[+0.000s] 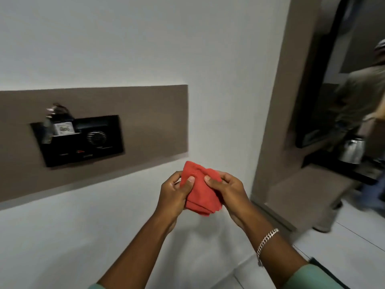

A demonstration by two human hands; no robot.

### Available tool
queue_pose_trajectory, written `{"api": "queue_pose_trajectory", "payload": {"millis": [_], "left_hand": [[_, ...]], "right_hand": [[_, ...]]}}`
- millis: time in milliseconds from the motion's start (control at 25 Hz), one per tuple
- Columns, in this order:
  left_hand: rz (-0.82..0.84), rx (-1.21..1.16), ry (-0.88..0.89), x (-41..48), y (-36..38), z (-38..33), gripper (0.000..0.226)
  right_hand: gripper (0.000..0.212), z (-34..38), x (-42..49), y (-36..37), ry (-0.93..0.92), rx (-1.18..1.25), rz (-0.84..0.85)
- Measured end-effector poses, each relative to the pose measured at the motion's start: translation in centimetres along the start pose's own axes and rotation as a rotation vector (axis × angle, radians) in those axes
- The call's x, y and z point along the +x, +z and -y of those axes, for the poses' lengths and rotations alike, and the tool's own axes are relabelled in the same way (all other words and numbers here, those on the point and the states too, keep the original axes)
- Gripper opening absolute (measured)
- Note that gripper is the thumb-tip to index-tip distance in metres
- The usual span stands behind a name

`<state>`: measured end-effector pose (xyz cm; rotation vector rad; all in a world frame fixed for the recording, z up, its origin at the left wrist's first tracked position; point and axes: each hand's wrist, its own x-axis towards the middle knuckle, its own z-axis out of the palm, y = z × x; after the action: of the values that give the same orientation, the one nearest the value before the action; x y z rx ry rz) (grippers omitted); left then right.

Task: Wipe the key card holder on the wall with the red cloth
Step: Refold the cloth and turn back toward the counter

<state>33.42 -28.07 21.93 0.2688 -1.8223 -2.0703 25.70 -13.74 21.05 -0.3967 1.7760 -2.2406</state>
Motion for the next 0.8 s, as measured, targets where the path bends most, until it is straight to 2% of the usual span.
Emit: {"api": "queue_pose_trajectory", "payload": {"millis": [240, 360, 440, 560, 680, 800], "left_hand": [[0.021, 0.068, -0.34, 4.5, 14.1, 10.3, 0.027], [0.021, 0.102, -0.45, 7.4, 21.7, 16.8, 0.041], [0.0, 0.129, -0.473, 9.2, 25.3, 20.4, 0.051], [-0.014, 0.155, -0.499, 11.7, 30.1, 26.1, 0.061], [0.018, 0.255, -0.44, 13.5, 33.7, 30.1, 0.049], [0.033, 0.395, -0.343, 15.4, 35.2, 33.0, 0.041]], "right_hand": [[0.026, -3.6, 5.3, -16.1, 0.131, -0.122, -0.299], [0.02, -6.9, 10.4, -25.5, 0.14, -0.486, -0.359], [0.024, -8.8, 13.0, -30.2, 0.14, -0.676, -0.37], [0.039, -11.9, 16.7, -35.5, 0.186, -0.779, -0.399], [0.048, -14.9, 19.8, -39.4, 0.162, -0.85, -0.392], [0.05, -17.3, 22.4, -41.7, 0.204, -0.94, -0.301]]}}
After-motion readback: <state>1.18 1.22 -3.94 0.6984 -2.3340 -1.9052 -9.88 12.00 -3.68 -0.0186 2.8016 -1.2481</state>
